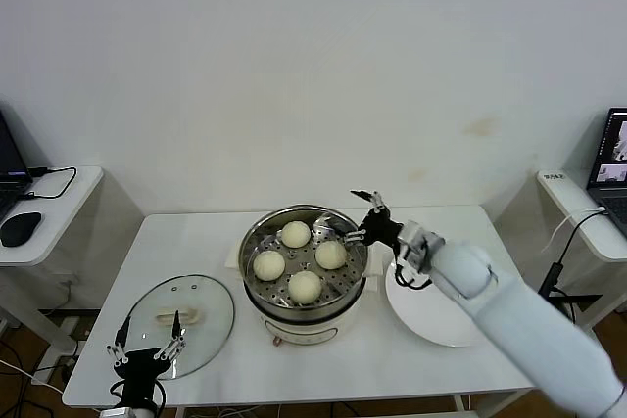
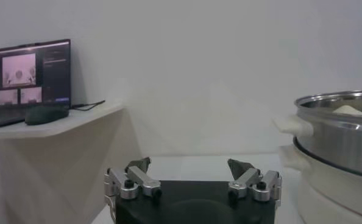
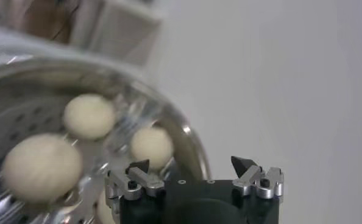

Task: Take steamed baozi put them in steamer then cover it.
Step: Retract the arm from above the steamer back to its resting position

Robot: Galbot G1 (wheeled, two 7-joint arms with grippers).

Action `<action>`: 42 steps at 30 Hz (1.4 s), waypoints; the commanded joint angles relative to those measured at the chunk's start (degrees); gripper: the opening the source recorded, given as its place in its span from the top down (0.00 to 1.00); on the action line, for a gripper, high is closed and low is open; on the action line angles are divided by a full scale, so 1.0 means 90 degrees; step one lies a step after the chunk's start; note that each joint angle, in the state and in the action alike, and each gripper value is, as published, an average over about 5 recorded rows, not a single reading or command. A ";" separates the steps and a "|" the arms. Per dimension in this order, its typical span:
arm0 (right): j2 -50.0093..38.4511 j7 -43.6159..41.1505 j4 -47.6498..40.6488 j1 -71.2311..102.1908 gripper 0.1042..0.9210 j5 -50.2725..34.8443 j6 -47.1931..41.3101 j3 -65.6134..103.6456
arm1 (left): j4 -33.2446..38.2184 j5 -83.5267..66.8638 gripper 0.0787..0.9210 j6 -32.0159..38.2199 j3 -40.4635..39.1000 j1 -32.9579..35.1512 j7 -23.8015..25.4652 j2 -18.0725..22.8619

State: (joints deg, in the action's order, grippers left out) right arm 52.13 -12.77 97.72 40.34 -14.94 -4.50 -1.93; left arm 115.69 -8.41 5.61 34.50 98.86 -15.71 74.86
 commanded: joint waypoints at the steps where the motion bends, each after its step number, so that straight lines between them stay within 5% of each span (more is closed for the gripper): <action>1: 0.2401 0.0187 0.0191 0.4063 0.12 0.1130 0.1932 0.4591 | -0.0599 0.2715 0.12 -0.0012 0.0032 -0.0244 -0.0245 0.0068; 9: 0.3449 0.0498 0.0279 0.5187 0.12 0.1624 0.2027 0.5526 | -0.1134 0.6570 0.12 0.0229 0.0791 -0.0286 -0.0174 -0.0125; 18: 0.3491 0.0899 0.0154 0.5604 0.12 0.1330 0.2012 0.5985 | -0.1792 0.9760 0.12 0.0297 0.1344 -0.0387 -0.0359 -0.0371; 42: 0.3807 0.0968 0.0633 0.5906 0.12 0.1386 0.2027 0.6121 | -0.3064 0.9662 0.12 0.0117 0.0294 -0.1905 0.0125 -0.0782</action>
State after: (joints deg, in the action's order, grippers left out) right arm 85.13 -4.61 102.42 91.51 -2.50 13.41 51.38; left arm 93.14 75.10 6.74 39.39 87.36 -15.58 68.90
